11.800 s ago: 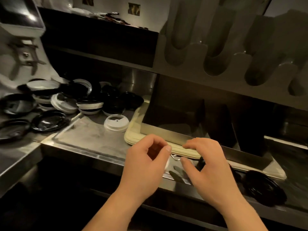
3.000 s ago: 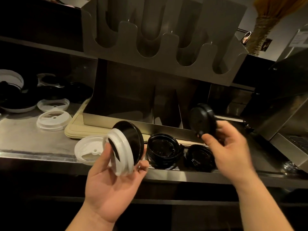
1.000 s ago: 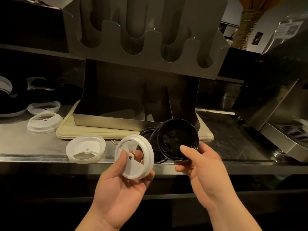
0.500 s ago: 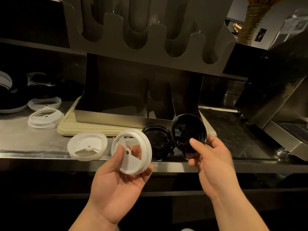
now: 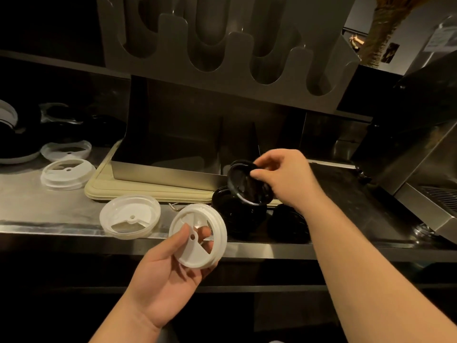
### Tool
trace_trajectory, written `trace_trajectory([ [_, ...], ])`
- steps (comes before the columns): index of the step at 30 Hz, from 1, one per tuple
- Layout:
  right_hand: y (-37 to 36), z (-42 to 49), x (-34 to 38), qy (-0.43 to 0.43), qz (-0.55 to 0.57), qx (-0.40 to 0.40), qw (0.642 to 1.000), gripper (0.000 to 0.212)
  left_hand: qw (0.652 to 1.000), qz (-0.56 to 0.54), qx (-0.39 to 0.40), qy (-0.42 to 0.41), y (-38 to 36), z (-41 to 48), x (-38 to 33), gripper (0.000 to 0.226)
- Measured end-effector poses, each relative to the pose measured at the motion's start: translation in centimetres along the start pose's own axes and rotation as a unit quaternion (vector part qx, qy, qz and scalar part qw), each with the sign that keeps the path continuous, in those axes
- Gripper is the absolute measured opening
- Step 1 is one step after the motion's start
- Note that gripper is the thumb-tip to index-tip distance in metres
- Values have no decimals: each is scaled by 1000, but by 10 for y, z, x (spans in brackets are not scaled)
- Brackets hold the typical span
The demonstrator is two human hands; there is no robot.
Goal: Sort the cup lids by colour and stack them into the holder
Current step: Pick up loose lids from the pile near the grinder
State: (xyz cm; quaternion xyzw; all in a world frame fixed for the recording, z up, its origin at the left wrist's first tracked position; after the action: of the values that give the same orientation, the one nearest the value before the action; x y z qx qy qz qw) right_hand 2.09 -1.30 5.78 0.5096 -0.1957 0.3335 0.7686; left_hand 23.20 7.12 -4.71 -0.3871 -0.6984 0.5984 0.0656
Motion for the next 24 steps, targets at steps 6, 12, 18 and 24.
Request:
trace_trajectory([
  [6, -24, 20, 0, 52, -124, 125, 983, 14, 999, -19, -33, 16, 14, 5, 2, 88],
  [12, -35, 14, -6, 87, -154, 114, 977, 12, 999, -9, -39, 16, 13, 6, 5, 86],
  [18, -43, 8, 3, 171, -262, 137, 940, 17, 999, -18, -38, 25, 0, 5, 9, 81],
  [24, -38, 8, 5, 159, -288, 126, 936, 23, 996, 11, -91, 9, -20, -1, 7, 39],
])
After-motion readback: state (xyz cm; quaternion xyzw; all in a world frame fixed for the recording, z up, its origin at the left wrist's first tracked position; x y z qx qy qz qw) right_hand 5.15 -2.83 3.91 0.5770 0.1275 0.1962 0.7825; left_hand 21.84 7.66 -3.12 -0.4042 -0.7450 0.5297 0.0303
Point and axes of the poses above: each hand's wrist, its own z-axis towards the middle knuckle, its own y-axis out of the back of the hand, x = y × z, the point moved 2 cm from there along z, towards the middle knuckle, and after that the axes turned 12 degrees about y, right-handed, at the moved point
